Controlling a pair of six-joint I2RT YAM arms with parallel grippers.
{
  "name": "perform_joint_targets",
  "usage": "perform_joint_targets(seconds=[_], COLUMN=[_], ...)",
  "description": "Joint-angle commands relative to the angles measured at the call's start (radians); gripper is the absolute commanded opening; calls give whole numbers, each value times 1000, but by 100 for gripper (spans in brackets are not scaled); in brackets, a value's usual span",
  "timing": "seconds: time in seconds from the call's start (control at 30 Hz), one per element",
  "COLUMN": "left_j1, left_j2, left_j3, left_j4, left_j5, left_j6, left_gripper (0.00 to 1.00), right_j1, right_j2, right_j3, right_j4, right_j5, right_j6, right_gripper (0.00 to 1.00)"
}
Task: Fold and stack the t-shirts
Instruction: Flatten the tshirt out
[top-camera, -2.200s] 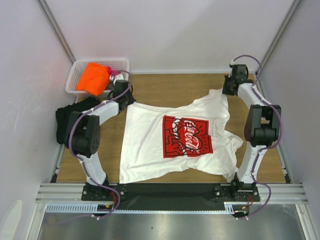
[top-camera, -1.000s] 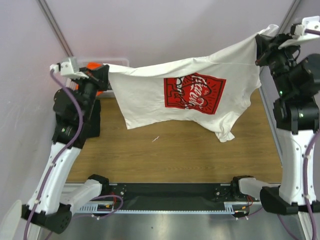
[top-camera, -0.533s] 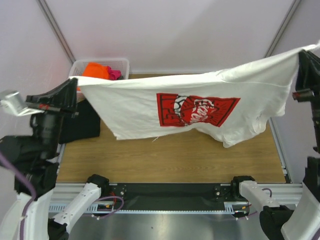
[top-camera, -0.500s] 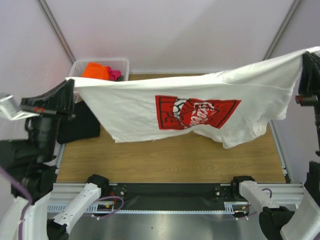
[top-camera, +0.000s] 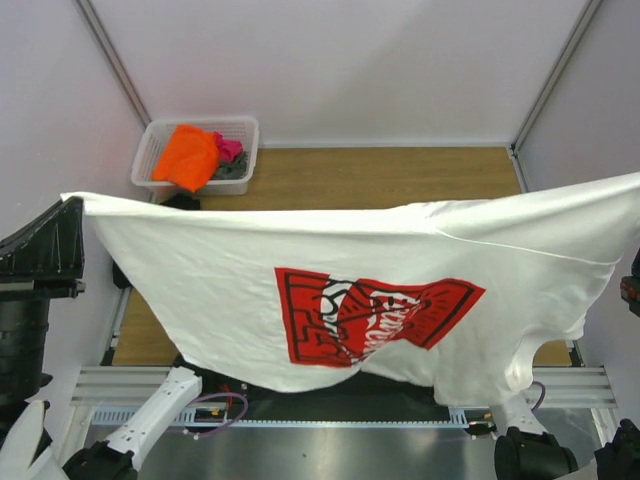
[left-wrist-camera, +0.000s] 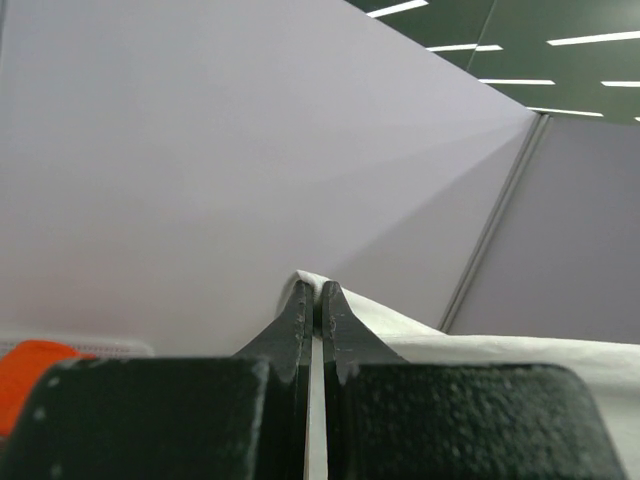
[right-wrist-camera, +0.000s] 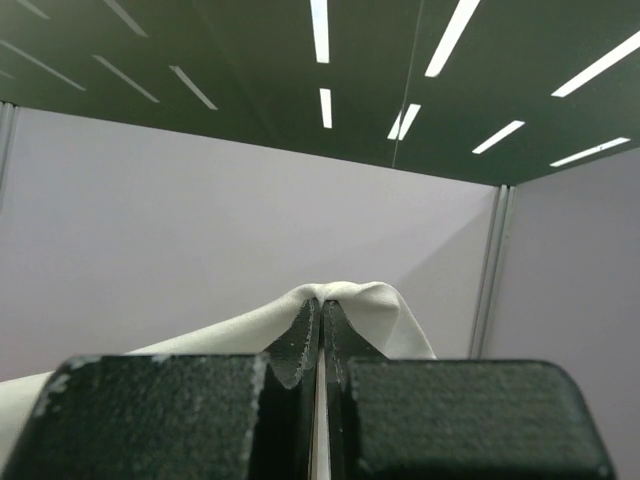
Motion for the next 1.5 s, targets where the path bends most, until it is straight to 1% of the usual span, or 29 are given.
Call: perform_joint_targets(seconds=[0.0,0.13,0.17,0.23,0.3,0.37,0.4,0.43,0.5,0.53,0.57,0.6,0.63,0.67,0.73,0.77,0.8,0.87,0.9,1.0,1.1,1.13,1.33,1.47], left_j1=[5,5,5,5,5,5,5,5,5,5,5,5,5,5,5,5,5,5,5,5,5,5,20,40], left_j2=[28,51,56,85,132,166,188,226,274,329,356,381,437,462,513,562,588,645,694,796,881,895,1008,1071], left_j3=[-30,-192,-276,-373,-427,-488,-505,-537,-565,-591,-603,-616,-649,-665,-711,-719,-720,-694,-680,-621,-555,-536,-498,-463], left_j4=[-102,-35,14,51,114,181,205,252,295,318,358,381,434,461,551,574,582,643,656,705,711,714,728,723], left_j5=[-99,-77,-87,-108,-151,-185,-197,-203,-229,-235,-240,-251,-254,-258,-266,-268,-272,-291,-295,-303,-309,-311,-309,-303], left_j6=[30,7,5,-4,-13,-25,-27,-27,-22,-24,-25,-24,-28,-33,-33,-31,-28,-10,-4,27,27,24,-10,-39], left_gripper=[0,0,0,0,0,0,0,0,0,0,0,0,0,0,0,0,0,0,0,0,0,0,0,0], right_j1=[-26,-26,-26,-26,-26,-24,-26,-24,-24,-24,-24,-24,-24,-23,-21,-18,-16,-6,-3,10,23,28,59,65], right_j2=[22,60,66,89,111,124,131,141,152,157,161,167,175,204,238,270,295,336,389,497,581,635,799,966], right_j3=[-29,-110,-130,-202,-263,-370,-412,-496,-576,-623,-704,-749,-785,-844,-900,-953,-970,-990,-995,-974,-906,-879,-790,-667], right_j4=[6,-7,-10,-7,19,45,89,109,155,210,239,302,325,345,419,477,505,552,612,681,692,695,717,703], right_j5=[14,31,33,31,25,10,5,-6,-9,-4,2,8,17,20,13,10,11,17,22,25,7,3,0,-6], right_j6=[21,21,18,15,13,17,21,21,21,21,21,21,21,21,20,20,21,21,21,21,35,32,29,29], right_gripper=[0,0,0,0,0,0,0,0,0,0,0,0,0,0,0,0,0,0,0,0,0,0,0,0])
